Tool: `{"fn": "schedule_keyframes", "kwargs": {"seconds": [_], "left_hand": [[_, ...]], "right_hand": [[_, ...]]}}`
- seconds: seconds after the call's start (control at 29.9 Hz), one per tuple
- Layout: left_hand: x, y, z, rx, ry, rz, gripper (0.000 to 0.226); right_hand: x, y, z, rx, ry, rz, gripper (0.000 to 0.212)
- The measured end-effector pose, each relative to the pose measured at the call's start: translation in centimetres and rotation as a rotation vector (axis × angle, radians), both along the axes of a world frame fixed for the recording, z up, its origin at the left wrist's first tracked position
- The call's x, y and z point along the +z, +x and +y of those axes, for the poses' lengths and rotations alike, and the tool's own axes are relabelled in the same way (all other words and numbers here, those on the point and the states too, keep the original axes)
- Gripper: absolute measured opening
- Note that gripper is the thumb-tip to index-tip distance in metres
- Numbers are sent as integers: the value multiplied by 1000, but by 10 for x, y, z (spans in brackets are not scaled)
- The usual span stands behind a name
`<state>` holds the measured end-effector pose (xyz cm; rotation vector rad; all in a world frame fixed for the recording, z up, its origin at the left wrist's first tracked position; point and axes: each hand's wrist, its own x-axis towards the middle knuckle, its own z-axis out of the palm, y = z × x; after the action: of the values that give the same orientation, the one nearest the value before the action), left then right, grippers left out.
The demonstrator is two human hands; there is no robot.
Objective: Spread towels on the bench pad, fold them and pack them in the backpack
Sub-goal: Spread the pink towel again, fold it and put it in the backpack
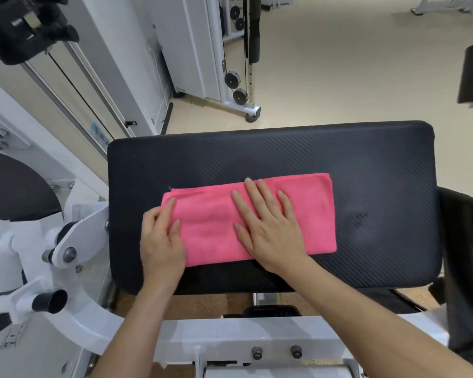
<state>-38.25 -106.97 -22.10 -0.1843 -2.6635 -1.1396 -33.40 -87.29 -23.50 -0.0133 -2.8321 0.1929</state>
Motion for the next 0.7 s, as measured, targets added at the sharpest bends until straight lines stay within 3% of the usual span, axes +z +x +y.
{"fn": "schedule_keyframes", "kwargs": {"seconds": [0.1, 0.2, 0.33, 0.4, 0.47, 0.54, 0.64, 0.7], "left_hand": [[2, 0, -4, -17, -34, -43, 46], [14, 1, 3, -16, 154, -164, 45], [48, 13, 16, -34, 234, -199, 45], [68, 23, 31, -81, 260, -151, 48], [86, 34, 50, -185, 294, -142, 54], [97, 42, 67, -351, 384, -265, 63], [101, 43, 80, -594, 371, -486, 80], [100, 32, 77, -601, 273, -391, 81]], "right_hand": [[-6, -2, 2, -8, 43, -53, 60], [-3, -1, 0, -6, 18, -95, 60], [17, 4, 1, 63, -184, -80, 60], [35, 13, -3, 79, -546, -91, 60], [59, 25, -11, 64, -1161, -160, 64], [76, 34, -13, 90, -1671, -246, 56], [75, 39, -3, 48, -1935, -227, 33], [66, 41, 6, -56, -1926, -203, 30]]}}
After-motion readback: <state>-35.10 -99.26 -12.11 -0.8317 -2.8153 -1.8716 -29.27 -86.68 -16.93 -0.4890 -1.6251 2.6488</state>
